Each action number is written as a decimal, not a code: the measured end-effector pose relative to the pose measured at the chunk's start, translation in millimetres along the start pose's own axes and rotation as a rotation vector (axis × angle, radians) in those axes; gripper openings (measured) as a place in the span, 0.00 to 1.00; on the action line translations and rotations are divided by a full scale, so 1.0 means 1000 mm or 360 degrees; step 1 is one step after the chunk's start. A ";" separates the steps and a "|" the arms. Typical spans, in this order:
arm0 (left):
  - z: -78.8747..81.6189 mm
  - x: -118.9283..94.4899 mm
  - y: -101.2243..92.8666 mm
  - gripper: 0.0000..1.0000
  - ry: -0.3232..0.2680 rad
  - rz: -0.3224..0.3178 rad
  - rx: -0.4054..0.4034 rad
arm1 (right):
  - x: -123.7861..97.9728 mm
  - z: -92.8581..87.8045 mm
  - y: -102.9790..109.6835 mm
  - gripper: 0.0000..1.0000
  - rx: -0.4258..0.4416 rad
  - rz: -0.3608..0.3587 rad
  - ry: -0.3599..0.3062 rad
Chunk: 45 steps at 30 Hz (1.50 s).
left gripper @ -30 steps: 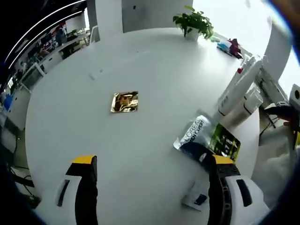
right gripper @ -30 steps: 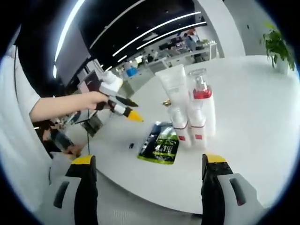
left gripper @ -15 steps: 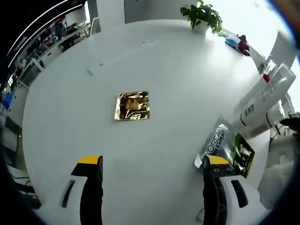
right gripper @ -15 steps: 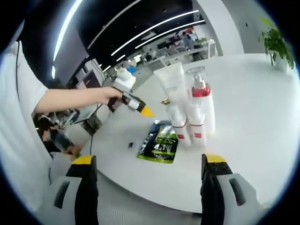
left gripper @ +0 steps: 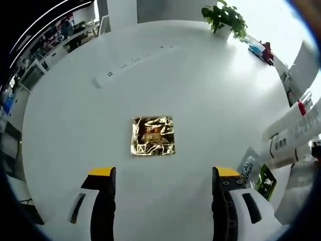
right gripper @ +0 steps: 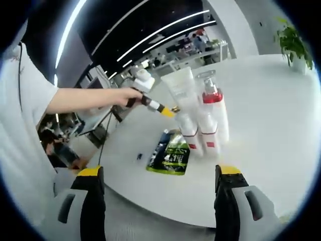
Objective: Arrange the skincare products in the storage area until every visible bottle or jar stands upright without overlapping.
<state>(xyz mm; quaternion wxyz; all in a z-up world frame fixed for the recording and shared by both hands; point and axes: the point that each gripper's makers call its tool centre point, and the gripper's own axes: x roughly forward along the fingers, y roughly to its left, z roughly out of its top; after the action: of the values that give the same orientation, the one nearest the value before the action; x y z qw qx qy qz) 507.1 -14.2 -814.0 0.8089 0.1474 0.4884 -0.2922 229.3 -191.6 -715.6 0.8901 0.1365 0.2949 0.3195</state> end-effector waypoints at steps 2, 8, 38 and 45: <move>0.003 0.004 0.003 0.71 -0.0001 0.0000 -0.0007 | 0.000 0.000 0.000 0.91 0.0003 -0.0001 -0.0001; 0.020 0.012 0.007 0.65 -0.0027 0.0013 0.0007 | 0.000 0.000 0.001 0.91 0.0010 0.0008 0.0001; 0.029 0.010 -0.007 0.37 0.0042 0.0051 0.0063 | 0.001 0.000 -0.003 0.90 0.0037 -0.0007 -0.0001; 0.033 0.010 -0.003 0.34 0.0031 0.0045 0.0085 | 0.001 0.000 -0.003 0.90 0.0035 -0.0014 -0.0003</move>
<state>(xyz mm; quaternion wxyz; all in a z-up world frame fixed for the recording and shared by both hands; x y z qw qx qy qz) 532.4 -37.0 -807.1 0.8039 0.1787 0.4863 -0.2921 231.5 -193.4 -717.2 0.8902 0.1455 0.2981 0.3121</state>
